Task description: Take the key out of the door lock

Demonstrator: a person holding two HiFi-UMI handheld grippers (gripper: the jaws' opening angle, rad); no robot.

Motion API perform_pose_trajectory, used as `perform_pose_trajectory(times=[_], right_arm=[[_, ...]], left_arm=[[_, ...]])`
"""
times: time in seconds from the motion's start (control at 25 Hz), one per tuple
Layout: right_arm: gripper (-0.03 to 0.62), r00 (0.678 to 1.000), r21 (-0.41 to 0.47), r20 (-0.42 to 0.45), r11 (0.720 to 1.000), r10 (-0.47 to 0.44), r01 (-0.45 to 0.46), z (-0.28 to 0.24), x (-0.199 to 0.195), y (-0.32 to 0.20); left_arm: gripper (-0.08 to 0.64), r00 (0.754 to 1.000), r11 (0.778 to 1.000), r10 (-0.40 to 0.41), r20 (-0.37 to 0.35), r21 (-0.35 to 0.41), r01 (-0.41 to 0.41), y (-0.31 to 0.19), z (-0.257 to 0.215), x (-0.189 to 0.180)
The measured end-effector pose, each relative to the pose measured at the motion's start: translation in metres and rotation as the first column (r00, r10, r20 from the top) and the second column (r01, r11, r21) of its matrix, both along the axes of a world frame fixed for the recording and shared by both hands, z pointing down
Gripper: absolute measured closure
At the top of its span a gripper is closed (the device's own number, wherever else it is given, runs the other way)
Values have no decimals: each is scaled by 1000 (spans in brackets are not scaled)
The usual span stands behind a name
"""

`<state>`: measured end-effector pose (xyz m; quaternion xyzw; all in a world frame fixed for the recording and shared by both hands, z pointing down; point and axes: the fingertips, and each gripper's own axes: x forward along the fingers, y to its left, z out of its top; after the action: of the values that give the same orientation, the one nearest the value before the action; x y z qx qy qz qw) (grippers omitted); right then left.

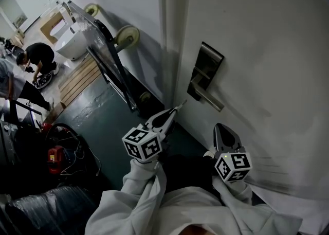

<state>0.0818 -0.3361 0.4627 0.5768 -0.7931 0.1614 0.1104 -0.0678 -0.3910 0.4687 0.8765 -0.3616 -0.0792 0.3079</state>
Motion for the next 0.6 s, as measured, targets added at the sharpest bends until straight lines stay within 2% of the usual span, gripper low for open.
perform_pose_trajectory(times=[0.16,0.32,0.6], right_arm=[[540,1000,11,-4,1000,-10,10,-2,-1,0],[541,1000,22,-4,999,-25,25,-4,-3,1],[541,999,43,-4,999,-32,33,-8,-6,4]], left_arm=[[534,987,996,-21,157,94,7,11,-3,-2],[534,961,986,-75,267,163,31,19,-4,-8],[534,935,973,-119,334,225,43,31,-6,-12]])
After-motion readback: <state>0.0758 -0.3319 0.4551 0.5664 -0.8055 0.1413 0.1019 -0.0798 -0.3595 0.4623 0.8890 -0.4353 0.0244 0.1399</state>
